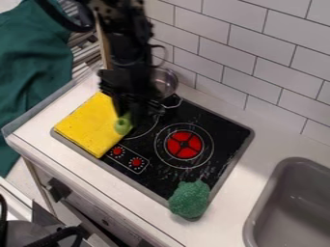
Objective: Move the green folk to the right of the store
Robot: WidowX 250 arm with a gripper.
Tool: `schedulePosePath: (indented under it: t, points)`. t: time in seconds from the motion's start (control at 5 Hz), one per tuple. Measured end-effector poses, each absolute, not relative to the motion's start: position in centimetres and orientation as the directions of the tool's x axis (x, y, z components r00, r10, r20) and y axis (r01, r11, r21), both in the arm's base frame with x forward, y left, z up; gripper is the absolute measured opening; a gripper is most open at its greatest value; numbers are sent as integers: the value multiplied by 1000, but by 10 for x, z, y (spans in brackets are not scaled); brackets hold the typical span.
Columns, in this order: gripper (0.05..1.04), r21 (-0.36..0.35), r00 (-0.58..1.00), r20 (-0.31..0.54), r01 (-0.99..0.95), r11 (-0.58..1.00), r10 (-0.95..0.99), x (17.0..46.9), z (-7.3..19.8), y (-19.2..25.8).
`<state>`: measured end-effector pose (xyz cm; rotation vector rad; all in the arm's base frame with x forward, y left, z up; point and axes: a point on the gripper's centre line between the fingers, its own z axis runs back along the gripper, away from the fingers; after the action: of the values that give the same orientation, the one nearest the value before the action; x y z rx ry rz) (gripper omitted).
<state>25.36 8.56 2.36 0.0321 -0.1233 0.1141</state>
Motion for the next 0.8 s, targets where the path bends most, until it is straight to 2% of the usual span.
schedulePosePath:
  t: [0.4, 0.8]
  points:
    - [286, -5, 984, 111, -139, 990, 139, 243, 6, 115]
    - [286, 13, 989, 102, -111, 994, 109, 246, 2, 149]
